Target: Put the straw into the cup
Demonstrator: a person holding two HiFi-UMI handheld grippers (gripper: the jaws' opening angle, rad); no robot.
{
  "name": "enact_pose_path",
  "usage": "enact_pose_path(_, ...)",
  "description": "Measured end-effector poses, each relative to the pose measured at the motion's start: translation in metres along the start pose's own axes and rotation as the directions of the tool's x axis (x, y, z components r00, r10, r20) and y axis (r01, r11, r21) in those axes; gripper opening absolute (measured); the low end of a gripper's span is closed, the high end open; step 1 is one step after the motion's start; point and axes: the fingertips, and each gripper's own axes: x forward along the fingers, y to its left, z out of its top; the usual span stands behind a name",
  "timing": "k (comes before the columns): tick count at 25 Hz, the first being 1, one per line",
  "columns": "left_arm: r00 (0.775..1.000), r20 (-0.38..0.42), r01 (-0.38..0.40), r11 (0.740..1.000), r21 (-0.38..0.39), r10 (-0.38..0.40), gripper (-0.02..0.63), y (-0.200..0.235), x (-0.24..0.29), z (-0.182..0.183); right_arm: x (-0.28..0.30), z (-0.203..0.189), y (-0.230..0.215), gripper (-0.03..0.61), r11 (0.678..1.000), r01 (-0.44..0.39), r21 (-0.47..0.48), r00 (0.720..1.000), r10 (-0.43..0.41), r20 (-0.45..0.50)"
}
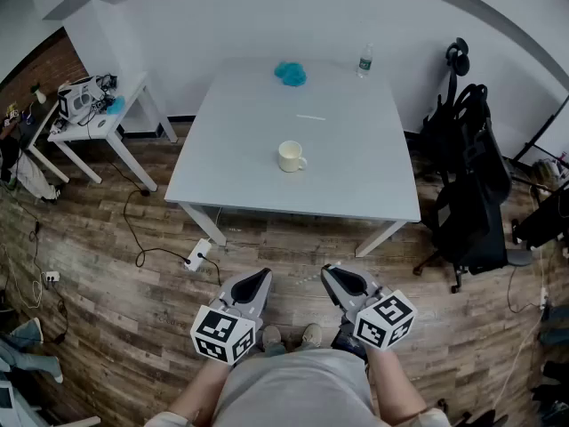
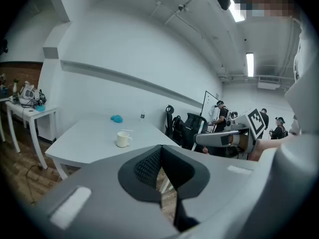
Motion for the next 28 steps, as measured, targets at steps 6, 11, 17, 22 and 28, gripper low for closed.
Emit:
enact_pose_path(6,1.000,-0.001,0.002,1.000,-0.004,-0.002,0.018,-0.001,0.000,-0.001,-0.002,0.001,0.000,0.025,1.000,0.008,0.005,1.000,-0.008,0.000)
enact_pose_path(11,1.000,0.001,0.007,1.000,-0.007,-0.007,0.018,0.004,-0.003,0.000,0.002,0.004,0.002,0.026,0.999,0.009,0.045,1.000,-0.009,0.009)
enact_pose_path(17,1.000,0.005,0.027,1.000,-0.008,-0.027,0.018,0.012,-0.009,0.000,0.010,0.004,0.010,0.026,0.998,0.008,0.061,1.000,-0.010,0.026)
enact_pose_path(22,0.999,0.010,0.047,0.999,0.002,-0.047,0.018,0.028,-0.020,0.003,0.022,0.006,0.017,0.026,0.996,0.037,0.082,0.999,-0.040,0.034)
enact_pose_path(28,0.998,0.003,0.066,0.998,0.008,-0.066,0.018,0.047,-0.027,0.001,0.035,0.003,0.027,0.026,0.994,0.055,0.094,0.997,-0.060,0.054)
